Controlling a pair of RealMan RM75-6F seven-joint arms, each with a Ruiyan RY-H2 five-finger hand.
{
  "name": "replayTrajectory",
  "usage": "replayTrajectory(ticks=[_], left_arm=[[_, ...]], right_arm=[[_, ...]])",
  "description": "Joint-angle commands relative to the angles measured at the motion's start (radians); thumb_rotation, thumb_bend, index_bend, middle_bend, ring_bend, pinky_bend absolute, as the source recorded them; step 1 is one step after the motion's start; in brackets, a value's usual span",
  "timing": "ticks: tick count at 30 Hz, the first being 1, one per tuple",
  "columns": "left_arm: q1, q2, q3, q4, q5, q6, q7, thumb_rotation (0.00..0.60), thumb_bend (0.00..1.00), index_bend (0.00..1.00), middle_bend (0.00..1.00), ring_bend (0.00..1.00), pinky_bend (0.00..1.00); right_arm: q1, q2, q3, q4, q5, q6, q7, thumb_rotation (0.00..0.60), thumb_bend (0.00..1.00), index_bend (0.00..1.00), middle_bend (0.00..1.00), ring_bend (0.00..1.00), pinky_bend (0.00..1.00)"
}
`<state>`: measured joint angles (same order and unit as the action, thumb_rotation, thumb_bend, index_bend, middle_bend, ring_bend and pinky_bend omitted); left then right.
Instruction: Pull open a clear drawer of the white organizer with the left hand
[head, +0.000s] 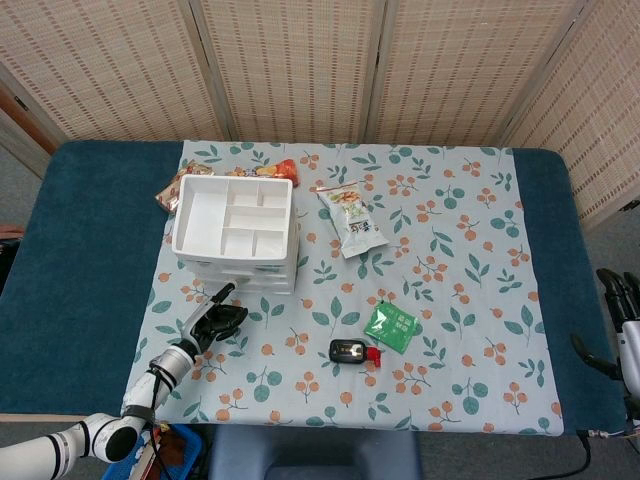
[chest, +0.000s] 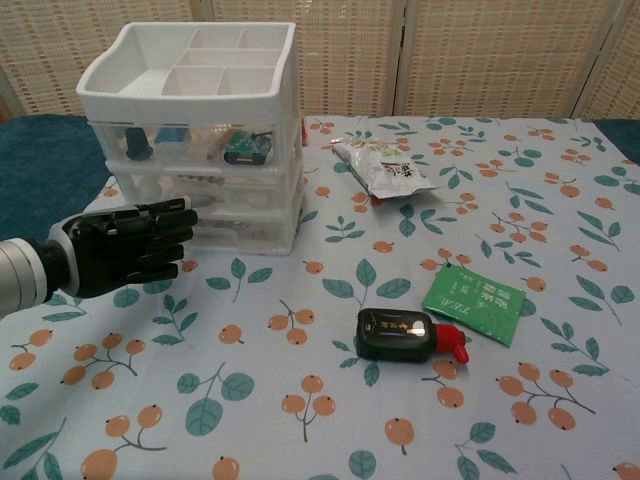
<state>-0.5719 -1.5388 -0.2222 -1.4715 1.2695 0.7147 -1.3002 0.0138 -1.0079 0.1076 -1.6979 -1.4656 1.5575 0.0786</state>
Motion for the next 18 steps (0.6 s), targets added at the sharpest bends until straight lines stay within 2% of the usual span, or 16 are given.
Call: replayTrajectory(ticks=[1, 18], left_arm=[[0.005, -0.005, -0.012, -0.002, 0.006, -0.001, -0.034, 0.600, 0.43, 0.11, 0.84, 0.90, 1.00], [-0.001, -0.023, -0.027, 0.029, 0.053, -0.028, -0.165, 0.600, 0.43, 0.13, 0.84, 0.90, 1.00]], right_arm=[[-0.001, 0.000, 0.000, -0.001, 0.001, 0.001, -0.002, 0.600, 0.28, 0.04, 0.08, 0.07, 0.21], [-0.008, -0.004, -0.001, 0.010, 0.009, 0.001, 0.006, 0.600, 0.28, 0.04, 0.08, 0.07, 0.21]])
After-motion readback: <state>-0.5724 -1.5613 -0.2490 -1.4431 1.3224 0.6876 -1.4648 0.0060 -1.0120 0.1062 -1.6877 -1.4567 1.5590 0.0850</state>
